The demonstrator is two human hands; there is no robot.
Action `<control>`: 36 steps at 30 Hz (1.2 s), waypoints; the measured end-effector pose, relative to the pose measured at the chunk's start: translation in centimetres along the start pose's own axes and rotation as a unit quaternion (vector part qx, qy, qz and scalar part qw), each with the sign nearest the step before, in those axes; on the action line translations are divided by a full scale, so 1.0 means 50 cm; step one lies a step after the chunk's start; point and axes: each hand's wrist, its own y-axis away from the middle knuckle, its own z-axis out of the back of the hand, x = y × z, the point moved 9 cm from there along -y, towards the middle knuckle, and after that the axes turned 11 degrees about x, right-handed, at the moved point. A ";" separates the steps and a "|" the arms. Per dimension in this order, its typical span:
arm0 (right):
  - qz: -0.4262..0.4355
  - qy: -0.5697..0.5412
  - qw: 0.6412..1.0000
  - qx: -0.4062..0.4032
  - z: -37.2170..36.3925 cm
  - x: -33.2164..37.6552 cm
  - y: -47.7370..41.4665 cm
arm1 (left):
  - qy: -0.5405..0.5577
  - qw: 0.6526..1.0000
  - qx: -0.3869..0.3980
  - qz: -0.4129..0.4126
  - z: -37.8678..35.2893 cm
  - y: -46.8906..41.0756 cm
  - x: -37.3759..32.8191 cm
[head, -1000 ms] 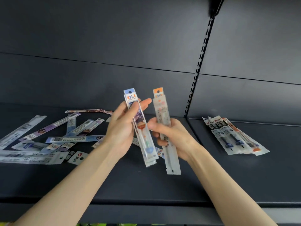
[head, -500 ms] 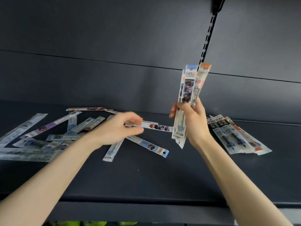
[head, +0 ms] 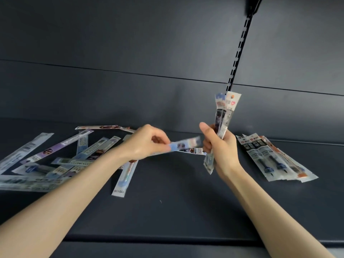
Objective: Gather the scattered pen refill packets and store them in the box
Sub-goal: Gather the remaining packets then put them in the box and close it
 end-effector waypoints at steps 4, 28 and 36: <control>-0.034 0.002 0.999 0.020 -0.025 -0.013 0.000 | 0.195 0.977 -0.089 -0.014 0.026 0.005 -0.014; -0.083 0.052 0.987 0.130 -0.084 -0.064 -0.058 | -0.183 0.948 0.053 0.255 0.033 0.056 0.129; -0.093 -0.006 0.983 0.159 -0.097 -0.074 -0.036 | 0.021 0.981 0.015 0.194 0.023 0.041 0.126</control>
